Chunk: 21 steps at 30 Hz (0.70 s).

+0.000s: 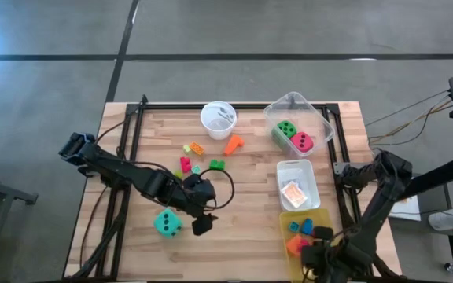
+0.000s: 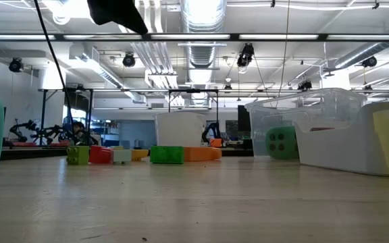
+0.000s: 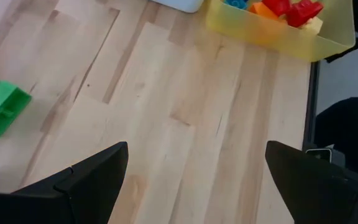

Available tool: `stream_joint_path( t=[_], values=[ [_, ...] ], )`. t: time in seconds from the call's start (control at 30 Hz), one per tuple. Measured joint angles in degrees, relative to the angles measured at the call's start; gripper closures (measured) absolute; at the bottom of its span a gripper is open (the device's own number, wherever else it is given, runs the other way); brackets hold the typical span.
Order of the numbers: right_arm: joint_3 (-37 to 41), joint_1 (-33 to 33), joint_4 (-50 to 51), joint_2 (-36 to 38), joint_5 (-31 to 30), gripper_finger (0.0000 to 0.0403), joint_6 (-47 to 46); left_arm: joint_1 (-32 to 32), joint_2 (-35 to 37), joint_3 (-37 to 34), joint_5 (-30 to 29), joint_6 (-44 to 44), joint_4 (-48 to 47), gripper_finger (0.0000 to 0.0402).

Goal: Pick & Place Toys
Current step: Put the yellow game piece into the yellow bin

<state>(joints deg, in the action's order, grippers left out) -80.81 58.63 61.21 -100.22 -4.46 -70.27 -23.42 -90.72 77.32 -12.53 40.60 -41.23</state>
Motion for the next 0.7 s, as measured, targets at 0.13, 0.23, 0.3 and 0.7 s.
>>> stream_joint_path(
  t=[0.13,0.23,0.3,0.7],
  values=[
    [2.8,0.7,-0.2,0.0,4.5,0.0271,-3.6,0.0,0.0,0.0,-0.2,0.0,-0.2,0.0019],
    [5.4,0.8,-1.4,-0.1,7.2,0.0271,-5.0,0.1,0.0,0.0,-0.2,0.0,-0.2,0.0019],
    [7.3,0.8,-3.8,-0.1,9.0,0.0271,-5.1,0.2,0.0,0.0,-0.2,0.0,-0.4,0.0019],
    [17.3,0.9,-17.7,0.0,13.2,0.0271,-7.9,1.3,0.0,0.0,-0.2,0.3,-3.3,0.0019]
  ],
)
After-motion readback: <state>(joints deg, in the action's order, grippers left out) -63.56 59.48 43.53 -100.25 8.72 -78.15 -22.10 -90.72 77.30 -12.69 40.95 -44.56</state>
